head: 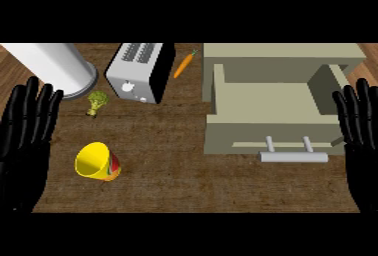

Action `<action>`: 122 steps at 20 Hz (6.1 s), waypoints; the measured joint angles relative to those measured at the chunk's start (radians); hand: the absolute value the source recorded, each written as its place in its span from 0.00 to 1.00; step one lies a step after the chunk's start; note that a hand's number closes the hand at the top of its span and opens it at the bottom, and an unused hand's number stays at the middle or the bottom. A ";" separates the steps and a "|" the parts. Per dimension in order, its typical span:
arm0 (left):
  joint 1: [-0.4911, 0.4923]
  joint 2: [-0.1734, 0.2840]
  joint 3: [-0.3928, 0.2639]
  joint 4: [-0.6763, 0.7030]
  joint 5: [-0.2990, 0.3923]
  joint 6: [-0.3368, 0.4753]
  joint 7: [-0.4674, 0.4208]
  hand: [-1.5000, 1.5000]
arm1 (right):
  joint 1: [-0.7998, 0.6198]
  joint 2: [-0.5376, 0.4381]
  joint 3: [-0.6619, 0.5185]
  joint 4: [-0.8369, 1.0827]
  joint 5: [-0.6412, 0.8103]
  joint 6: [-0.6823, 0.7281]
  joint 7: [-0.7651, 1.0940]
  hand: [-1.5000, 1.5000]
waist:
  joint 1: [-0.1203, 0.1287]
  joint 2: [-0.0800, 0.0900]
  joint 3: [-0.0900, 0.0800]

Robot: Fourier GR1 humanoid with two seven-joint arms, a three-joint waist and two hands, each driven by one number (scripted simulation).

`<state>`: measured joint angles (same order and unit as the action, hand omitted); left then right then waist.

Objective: Pick up the cup, place it into the drawer and close the drawer

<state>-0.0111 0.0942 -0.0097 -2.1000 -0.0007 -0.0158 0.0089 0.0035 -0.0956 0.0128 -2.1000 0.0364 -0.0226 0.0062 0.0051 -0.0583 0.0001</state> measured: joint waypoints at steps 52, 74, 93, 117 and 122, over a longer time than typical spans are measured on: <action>-0.339 0.295 0.214 1.689 -0.063 -0.449 -0.815 0.00 | -0.277 -0.089 -0.115 0.248 -0.152 0.186 0.085 0.00 | -0.026 0.066 -0.004; -0.428 0.221 0.170 1.860 -0.116 -0.393 -0.958 0.00 | -0.285 -0.102 -0.120 0.234 -0.159 0.197 0.116 0.00 | -0.038 0.070 -0.006; -0.471 0.118 0.255 1.753 -0.020 -0.261 -1.078 1.00 | -0.296 -0.118 -0.146 0.249 -0.177 0.207 0.126 0.00 | -0.033 0.068 -0.005; -0.821 -0.080 0.154 1.295 0.096 -0.019 -0.623 1.00 | -0.272 -0.121 -0.166 0.265 -0.153 0.200 0.106 0.00 | -0.003 0.052 0.001; -0.967 -0.090 0.061 1.276 0.129 0.125 -0.479 1.00 | -0.263 -0.121 -0.165 0.270 -0.141 0.204 0.083 0.00 | -0.017 0.056 0.000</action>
<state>-0.9785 0.0043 0.0516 -0.8239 0.1279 0.1096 -0.4704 -0.2599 -0.2166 -0.1519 -1.8299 -0.1050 0.1817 0.0896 -0.0122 -0.0025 0.0005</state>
